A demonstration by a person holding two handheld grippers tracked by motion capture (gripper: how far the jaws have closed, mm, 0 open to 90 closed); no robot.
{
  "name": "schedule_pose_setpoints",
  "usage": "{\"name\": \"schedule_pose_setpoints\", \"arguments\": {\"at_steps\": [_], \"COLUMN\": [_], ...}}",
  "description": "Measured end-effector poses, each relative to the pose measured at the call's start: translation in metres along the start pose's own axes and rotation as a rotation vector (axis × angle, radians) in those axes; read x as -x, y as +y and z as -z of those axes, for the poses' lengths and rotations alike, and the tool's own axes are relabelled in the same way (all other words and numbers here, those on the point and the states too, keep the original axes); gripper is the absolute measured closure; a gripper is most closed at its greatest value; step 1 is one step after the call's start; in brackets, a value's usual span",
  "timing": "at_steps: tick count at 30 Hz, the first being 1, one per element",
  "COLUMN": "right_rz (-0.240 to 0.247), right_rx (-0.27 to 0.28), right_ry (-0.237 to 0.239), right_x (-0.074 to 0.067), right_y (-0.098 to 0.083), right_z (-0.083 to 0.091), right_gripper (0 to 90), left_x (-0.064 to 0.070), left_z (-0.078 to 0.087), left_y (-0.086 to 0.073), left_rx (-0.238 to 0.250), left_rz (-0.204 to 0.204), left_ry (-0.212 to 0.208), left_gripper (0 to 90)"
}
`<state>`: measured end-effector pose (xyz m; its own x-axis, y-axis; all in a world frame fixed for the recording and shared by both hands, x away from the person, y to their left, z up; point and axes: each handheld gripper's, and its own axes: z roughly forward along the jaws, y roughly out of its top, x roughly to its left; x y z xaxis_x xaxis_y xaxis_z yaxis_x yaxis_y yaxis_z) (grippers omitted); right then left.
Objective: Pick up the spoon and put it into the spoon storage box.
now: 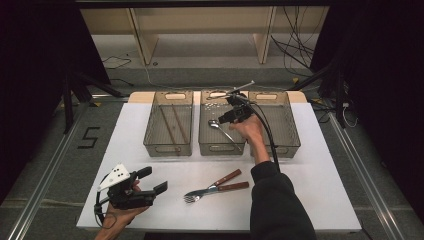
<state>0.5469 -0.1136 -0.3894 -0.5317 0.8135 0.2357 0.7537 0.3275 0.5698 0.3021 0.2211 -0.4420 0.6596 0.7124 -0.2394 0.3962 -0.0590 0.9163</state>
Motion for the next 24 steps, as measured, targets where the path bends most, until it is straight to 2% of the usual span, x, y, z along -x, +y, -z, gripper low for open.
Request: {"name": "schedule_pose_setpoints", "arguments": {"at_steps": [5, 8, 11, 15, 19, 24], "right_rz": [0.039, 0.081, 0.128, 0.22, 0.264, 0.31], "right_rx": [0.009, 0.01, 0.021, 0.031, 0.03, 0.046], "right_ry": [0.017, 0.025, 0.027, 0.038, 0.047, 0.064], "right_x": [-0.005, -0.01, -0.019, -0.036, -0.049, -0.057], "right_y": [-0.001, -0.002, -0.005, -0.012, -0.022, -0.034], "right_z": [0.008, 0.014, 0.022, 0.033, 0.041, 0.048], "right_gripper": [60.3, 55.6, 51.4, 44.1, 37.9, 35.5], "left_x": [0.0, 0.0, 0.0, 0.0, 0.0, 0.0], "left_z": [0.0, 0.0, 0.0, 0.0, 0.0, 0.0], "left_y": [0.0, 0.0, 0.0, 0.0, 0.0, 0.0], "left_rx": [-0.003, -0.003, -0.003, -0.004, -0.005, -0.005], "left_rz": [-0.001, -0.001, 0.0, -0.002, -0.001, 0.0], "left_ry": [-0.001, -0.001, 0.0, 0.0, 0.0, 0.002], "left_gripper": [15.9, 15.9, 15.9, 15.9, 15.9, 15.9]}}
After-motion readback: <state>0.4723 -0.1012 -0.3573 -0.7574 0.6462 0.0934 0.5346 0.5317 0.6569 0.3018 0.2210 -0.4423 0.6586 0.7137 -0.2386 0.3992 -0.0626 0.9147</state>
